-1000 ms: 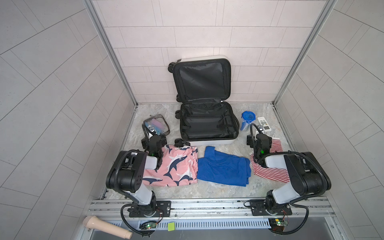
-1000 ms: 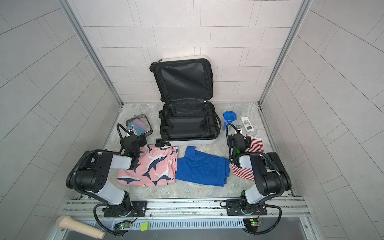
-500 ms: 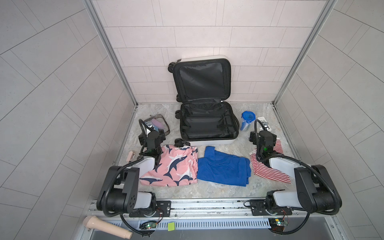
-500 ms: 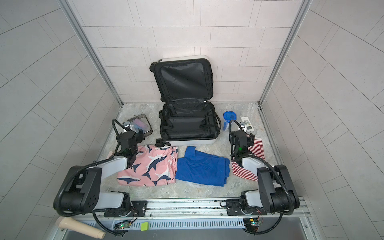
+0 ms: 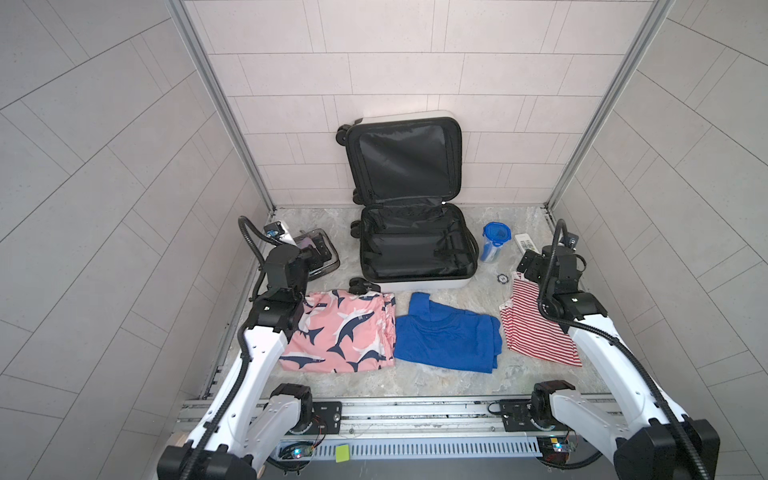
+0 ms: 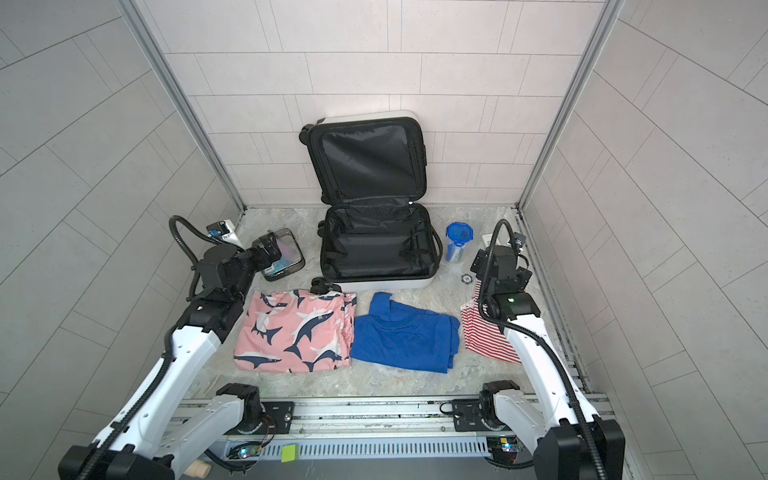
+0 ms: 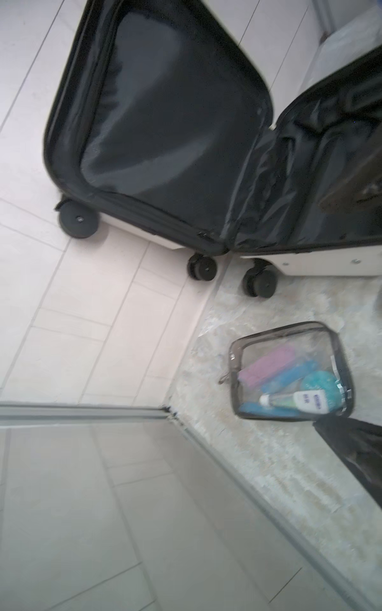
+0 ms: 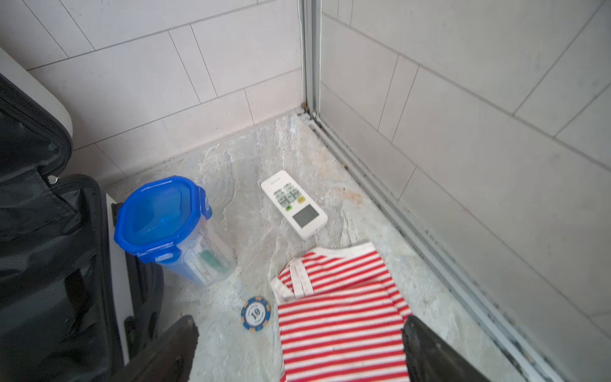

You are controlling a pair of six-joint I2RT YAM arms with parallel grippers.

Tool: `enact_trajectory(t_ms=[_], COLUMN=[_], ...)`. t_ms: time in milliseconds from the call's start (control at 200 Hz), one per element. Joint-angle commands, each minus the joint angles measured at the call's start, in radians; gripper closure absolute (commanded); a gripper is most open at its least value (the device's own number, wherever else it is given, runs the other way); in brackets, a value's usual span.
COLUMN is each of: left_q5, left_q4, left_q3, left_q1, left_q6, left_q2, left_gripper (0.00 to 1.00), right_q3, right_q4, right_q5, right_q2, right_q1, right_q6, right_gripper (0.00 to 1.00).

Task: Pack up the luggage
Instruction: 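Reach both grippers to the blue T-shirt and grasp its edges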

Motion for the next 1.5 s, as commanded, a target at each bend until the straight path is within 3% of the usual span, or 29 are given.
enact_trajectory(t_ms=[0,40,70,245,380,545,680,861,1296,1496], left_q5=[0.303,0.385,0.388,0.103,0.126,0.115,0.120,0.119,0.056,0.053], left_q4=[-0.246,-0.262,-0.292,-0.399,-0.324,-0.179,-0.161,-0.168,-0.197,-0.211], left_q3=[0.017,0.012,0.011,0.000,-0.051,-0.076,0.001,0.037,0.050,0.065], left_q1=[-0.006,-0.026,-0.064,-0.483,-0.635,-0.775,-0.837,-0.849,-0.845,-0.833], left_q6=[-0.135,-0.145,-0.148,-0.166,-0.322,-0.389,-0.394,-0.409,-0.415,-0.416], left_q2=[-0.013,-0.010,-0.011,-0.015,0.077,0.257,0.411,0.524,0.548,0.555], left_gripper=[0.24,0.36,0.38,0.33,0.22,0.20,0.17,0.16,0.15,0.15], right_q3=[0.015,0.022,0.022,-0.023,-0.072,-0.174,-0.257,-0.314,-0.365,-0.363], right_q4=[-0.261,-0.296,-0.316,-0.424,-0.510,-0.490,-0.451,-0.382,-0.181,-0.121], right_q5=[-0.187,-0.262,-0.310,-0.595,-0.640,-0.660,-0.655,-0.636,-0.627,-0.629], right_q2=[-0.044,-0.048,-0.047,-0.019,-0.053,-0.113,-0.114,-0.111,0.035,0.098], right_q1=[-0.025,-0.026,-0.026,-0.023,-0.007,0.049,0.113,0.188,0.243,0.266], right_q6=[0.064,0.057,0.054,0.072,0.078,0.129,0.177,0.232,0.285,0.296], right_gripper=[0.16,0.20,0.22,0.21,0.18,0.17,0.16,0.13,0.14,0.25])
